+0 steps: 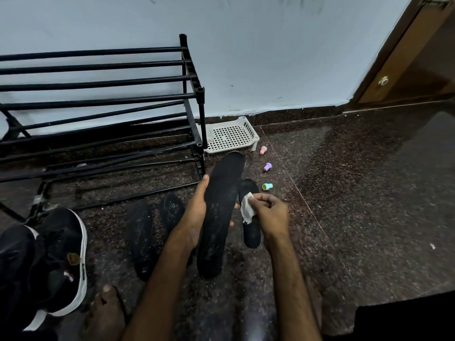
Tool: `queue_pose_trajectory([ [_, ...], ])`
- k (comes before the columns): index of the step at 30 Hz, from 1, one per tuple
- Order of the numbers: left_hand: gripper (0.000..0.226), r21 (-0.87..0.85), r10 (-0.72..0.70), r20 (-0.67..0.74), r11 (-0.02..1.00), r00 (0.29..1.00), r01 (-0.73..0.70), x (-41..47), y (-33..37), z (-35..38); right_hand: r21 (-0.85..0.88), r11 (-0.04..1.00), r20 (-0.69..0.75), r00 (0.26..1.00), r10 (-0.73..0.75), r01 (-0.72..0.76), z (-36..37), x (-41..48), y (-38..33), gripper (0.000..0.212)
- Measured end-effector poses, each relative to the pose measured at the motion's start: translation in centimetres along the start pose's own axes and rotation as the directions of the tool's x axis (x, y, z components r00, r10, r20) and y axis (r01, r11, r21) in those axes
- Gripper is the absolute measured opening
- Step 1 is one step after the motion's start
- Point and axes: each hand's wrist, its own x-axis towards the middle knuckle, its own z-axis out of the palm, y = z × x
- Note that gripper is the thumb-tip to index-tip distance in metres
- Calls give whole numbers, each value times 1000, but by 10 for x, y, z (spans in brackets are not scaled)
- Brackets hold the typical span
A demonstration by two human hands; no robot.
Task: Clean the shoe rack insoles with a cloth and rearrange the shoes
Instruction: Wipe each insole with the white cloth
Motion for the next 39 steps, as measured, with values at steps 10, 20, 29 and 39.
queue_pose_trajectory([
  [10,71,122,19,-40,992,999,-14,3,-4,0,-96,885,-176,867,-465,455,24,-14,-62,5],
  [20,65,62,19,19,998,1000,-20,1,2,2,-557,364,336,604,-723,746,19,0,-43,12],
  [29,75,86,40,2,995,999,-40,5,7,-8,-655,361,292,663,-689,664,-2,-6,-74,14],
  [39,68,109,58,-2,992,998,-57,3,5,-8,-740,340,424,795,-435,581,2,-5,-46,15],
])
